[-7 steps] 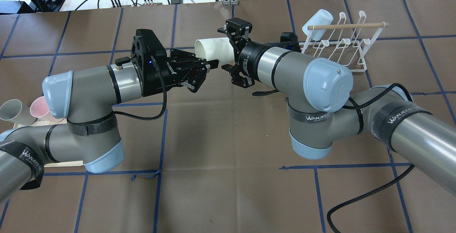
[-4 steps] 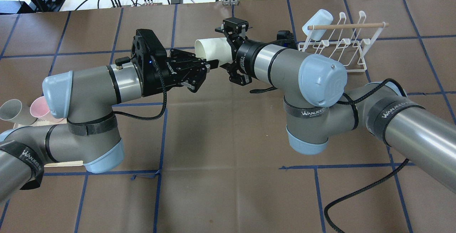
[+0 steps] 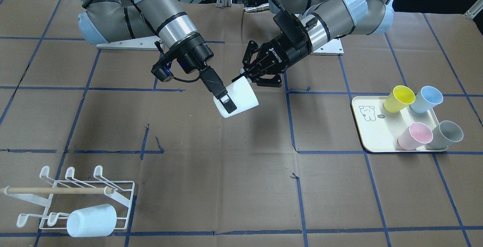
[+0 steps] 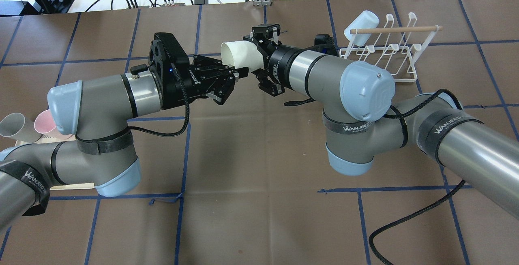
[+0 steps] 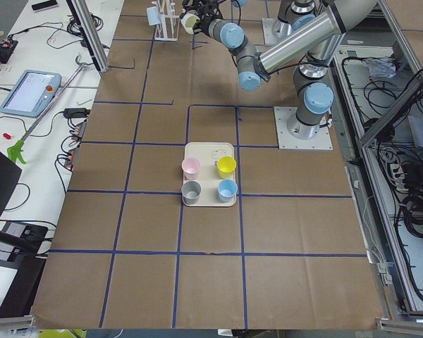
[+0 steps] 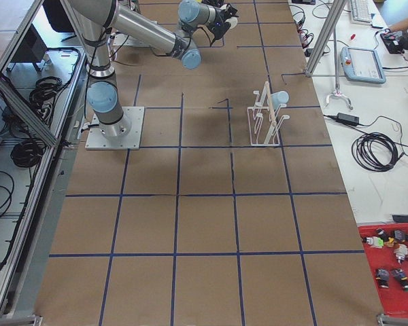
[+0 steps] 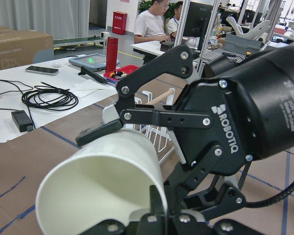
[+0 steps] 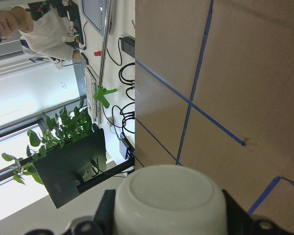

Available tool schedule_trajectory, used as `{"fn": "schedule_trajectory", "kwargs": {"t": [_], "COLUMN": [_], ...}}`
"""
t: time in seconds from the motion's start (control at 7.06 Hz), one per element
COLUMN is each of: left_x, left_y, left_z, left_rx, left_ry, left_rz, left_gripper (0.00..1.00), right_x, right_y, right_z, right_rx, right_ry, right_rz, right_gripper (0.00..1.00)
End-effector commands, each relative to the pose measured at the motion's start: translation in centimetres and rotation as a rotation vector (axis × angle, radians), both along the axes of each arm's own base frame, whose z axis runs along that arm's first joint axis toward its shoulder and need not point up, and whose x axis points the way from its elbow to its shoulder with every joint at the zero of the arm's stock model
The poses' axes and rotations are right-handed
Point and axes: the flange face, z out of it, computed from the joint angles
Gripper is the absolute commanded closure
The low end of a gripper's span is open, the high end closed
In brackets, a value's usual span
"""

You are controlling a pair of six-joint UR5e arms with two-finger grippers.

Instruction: Transfer IKEA cup to right arm and place on rack

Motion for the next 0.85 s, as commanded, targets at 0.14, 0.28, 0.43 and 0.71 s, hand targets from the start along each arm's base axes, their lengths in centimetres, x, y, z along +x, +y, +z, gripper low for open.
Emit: {"fn": "schedule_trajectory", "kwargs": {"t": [0.14, 0.28, 0.43, 0.71], "left_x": [0.01, 0.01, 0.01, 0.34], "left_y": [-0.18, -0.2, -0.2, -0.39], "left_z": [0.3, 0.37, 0.37, 0.56], "left_rx": [-0.003, 0.022, 0.026, 0.038], "left_ry": [0.001, 0.016, 0.018, 0.026], "left_rz": [0.003, 0.014, 0.016, 0.03], "left_gripper": [0.58, 0.34, 0.09, 0.01], "right_x": [0.04, 0.03, 0.04, 0.03], "right_y": [0.06, 0.09, 0.13, 0.16], "right_z": [-0.05, 0.01, -0.05, -0.12], "right_rx": [0.0, 0.0, 0.002, 0.004], "right_ry": [0.001, 0.001, -0.001, 0.0], "right_rz": [0.007, 0.007, 0.008, 0.008], "right_gripper": [0.62, 0.64, 0.65, 0.67]}}
